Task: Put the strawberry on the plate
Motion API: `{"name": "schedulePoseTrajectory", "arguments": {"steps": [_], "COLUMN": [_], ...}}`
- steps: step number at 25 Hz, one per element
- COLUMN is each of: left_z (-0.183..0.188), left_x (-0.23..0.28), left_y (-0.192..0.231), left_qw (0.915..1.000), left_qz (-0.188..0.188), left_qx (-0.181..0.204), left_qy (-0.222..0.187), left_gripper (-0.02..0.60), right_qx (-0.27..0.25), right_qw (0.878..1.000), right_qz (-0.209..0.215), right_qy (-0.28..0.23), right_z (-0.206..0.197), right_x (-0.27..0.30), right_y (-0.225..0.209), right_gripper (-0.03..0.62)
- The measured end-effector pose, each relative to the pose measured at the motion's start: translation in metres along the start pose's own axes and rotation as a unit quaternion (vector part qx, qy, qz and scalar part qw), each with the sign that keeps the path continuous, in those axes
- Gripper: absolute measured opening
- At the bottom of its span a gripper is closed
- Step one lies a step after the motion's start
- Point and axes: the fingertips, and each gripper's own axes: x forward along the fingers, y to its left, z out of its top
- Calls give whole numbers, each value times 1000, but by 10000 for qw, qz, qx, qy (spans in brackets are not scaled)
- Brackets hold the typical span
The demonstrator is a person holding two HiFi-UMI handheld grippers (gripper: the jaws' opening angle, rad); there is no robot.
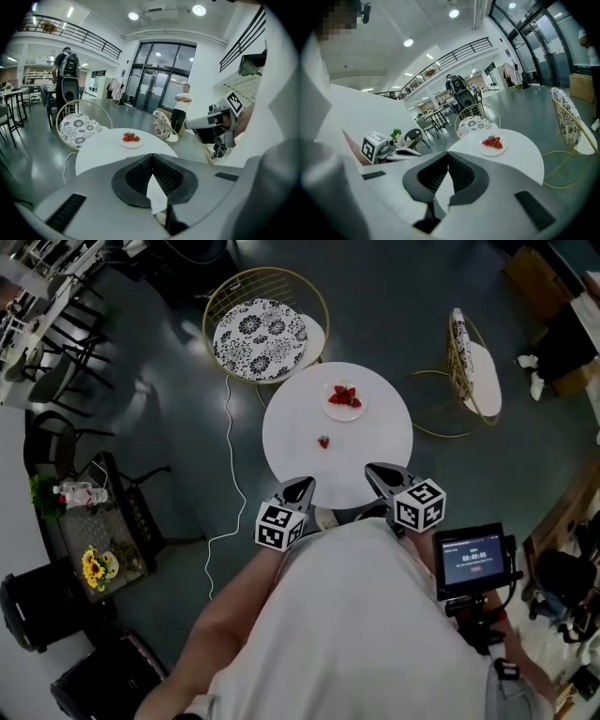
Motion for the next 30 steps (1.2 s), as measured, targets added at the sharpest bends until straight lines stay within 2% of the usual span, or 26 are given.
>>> {"name": "schedulePoseTrajectory", "arguments": {"steps": [10,19,25,30], "left_z": [7,1,13,15], "left_x": [0,2,43,71], "left_y": [13,11,32,25], "left_qw": [9999,10000,9994,9982], "left_qz": [-95,39,184,291], "left_qx": [-42,-43,54,87], "left_qy": [-53,72,277,509], "left_gripper": [8,8,8,8], "right_qx": [-72,-29,42,141], "right_qw": [9998,9999,9997,9984], "right_qz": [-158,-86,176,444], "right_qy": [42,86,180,306], "right_z": [15,3,16,18], "right_x": [5,-1,31,37], "right_y": [2,-1,-46,-75], "right_gripper": [8,8,8,8]}}
